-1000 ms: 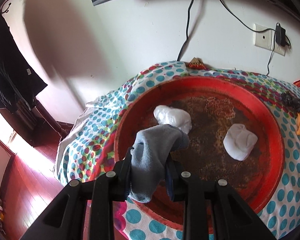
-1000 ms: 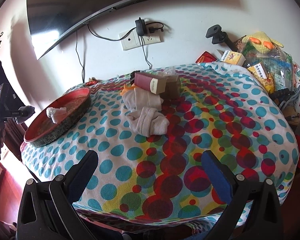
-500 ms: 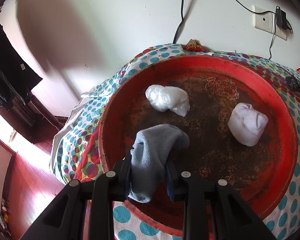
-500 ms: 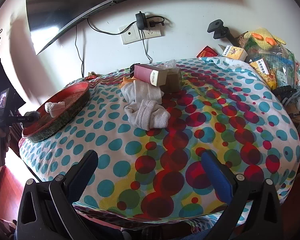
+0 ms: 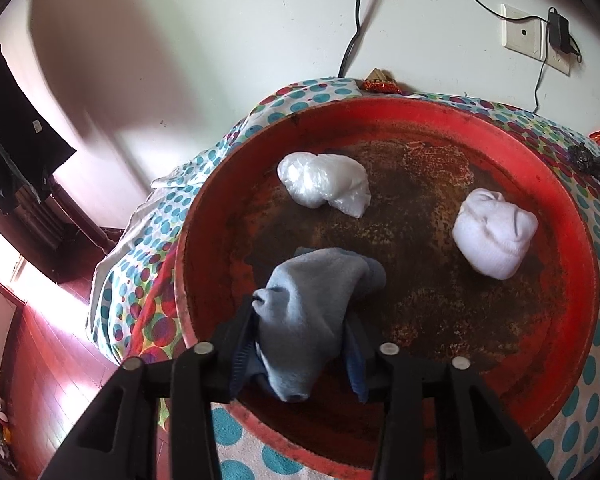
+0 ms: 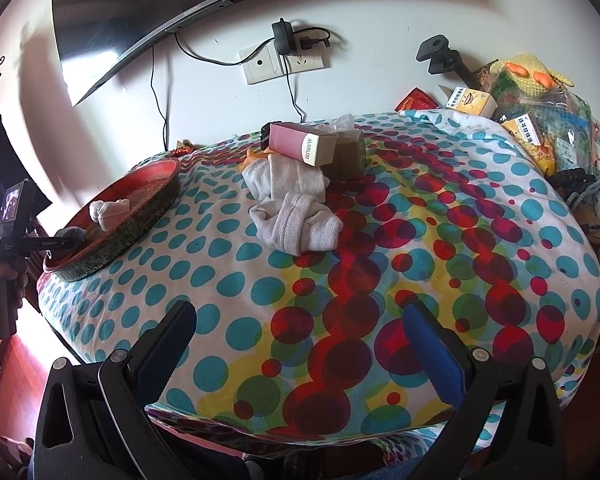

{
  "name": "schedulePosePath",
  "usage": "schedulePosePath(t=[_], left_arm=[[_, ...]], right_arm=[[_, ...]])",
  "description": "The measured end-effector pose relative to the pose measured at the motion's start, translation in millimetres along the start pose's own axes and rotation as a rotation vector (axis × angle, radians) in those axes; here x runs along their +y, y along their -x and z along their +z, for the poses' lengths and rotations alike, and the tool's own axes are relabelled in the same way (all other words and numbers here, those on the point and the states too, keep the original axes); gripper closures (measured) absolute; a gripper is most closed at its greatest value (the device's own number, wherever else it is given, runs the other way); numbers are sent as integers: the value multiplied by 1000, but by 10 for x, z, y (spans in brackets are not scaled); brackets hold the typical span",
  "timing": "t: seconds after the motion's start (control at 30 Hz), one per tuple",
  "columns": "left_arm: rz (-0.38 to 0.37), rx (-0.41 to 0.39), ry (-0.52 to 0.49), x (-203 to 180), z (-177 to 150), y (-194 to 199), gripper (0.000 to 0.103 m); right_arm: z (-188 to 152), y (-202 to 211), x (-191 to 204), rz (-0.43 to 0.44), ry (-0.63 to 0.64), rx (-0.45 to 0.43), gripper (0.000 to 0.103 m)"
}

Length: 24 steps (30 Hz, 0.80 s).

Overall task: Organize objects
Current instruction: 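Carry the grey-blue sock into the red tray and open the left gripper, then grasp the rolled white sock with the right gripper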

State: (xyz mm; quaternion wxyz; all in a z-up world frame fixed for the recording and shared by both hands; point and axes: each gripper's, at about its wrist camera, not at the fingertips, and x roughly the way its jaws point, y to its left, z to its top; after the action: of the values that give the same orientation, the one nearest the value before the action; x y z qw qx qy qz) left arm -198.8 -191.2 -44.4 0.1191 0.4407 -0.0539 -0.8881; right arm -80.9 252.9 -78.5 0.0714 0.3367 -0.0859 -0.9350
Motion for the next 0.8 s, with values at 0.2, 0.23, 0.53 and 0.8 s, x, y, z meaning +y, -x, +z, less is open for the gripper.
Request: schedulePosePath(t=[0.2, 0.23, 0.53, 0.8], left_arm=[[-60, -98, 16, 95, -12, 302, 50], [-71, -117, 33, 129, -21, 385, 49], [-207, -300, 63, -49, -563, 1235, 42], [-374, -265, 91, -530, -1192, 1335, 42]], right_arm=[[-26, -12, -42, -11, -5, 0, 0], [-38, -27, -50, -15, -6, 6, 0], [114, -135, -9, -35, 27, 6, 0], [410, -512, 232, -47, 95, 56, 0]])
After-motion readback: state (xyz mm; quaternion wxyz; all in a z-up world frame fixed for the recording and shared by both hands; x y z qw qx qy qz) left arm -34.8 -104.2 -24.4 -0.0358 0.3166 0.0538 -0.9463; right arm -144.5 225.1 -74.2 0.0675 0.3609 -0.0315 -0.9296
